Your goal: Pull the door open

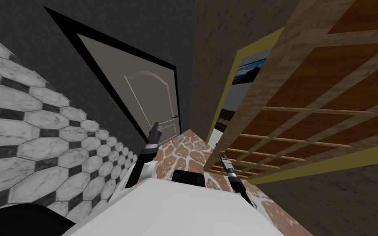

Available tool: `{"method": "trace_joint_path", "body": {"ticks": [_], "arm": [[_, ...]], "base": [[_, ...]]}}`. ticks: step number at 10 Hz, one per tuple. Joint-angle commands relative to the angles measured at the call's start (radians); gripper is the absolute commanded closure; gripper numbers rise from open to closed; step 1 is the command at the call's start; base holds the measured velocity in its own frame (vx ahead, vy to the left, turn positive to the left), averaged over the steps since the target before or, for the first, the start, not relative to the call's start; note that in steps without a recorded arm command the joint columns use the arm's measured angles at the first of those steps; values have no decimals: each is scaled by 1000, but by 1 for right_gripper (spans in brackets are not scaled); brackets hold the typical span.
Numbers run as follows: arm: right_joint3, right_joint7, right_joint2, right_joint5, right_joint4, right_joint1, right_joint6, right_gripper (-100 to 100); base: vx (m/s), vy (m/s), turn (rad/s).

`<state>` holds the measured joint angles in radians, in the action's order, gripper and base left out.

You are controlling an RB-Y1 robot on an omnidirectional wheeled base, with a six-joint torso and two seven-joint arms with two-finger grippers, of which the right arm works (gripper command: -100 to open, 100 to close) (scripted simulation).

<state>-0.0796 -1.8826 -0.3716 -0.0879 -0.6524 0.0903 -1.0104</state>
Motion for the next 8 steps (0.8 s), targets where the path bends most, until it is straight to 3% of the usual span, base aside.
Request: {"method": "trace_joint_path", "body": {"ticks": [1, 4, 5, 6, 7, 8], "arm": [[-16, -24, -15, 16, -9, 25, -30, 100], [-34, -52, -36, 37, -16, 52, -66, 100], [-31, -44, -29, 34, -6, 42, -62, 100], [-40, -54, -39, 45, -6, 74, -99, 100], [-40, -54, -39, 45, -6, 74, -99, 100], [-44, -59, -46, 50, -6, 93, -123, 100]], "base": [[-227, -104, 165], [-235, -62, 84], [-87, -29, 7], [-43, -59, 178], [-43, -72, 129], [-45, -55, 100]]}}
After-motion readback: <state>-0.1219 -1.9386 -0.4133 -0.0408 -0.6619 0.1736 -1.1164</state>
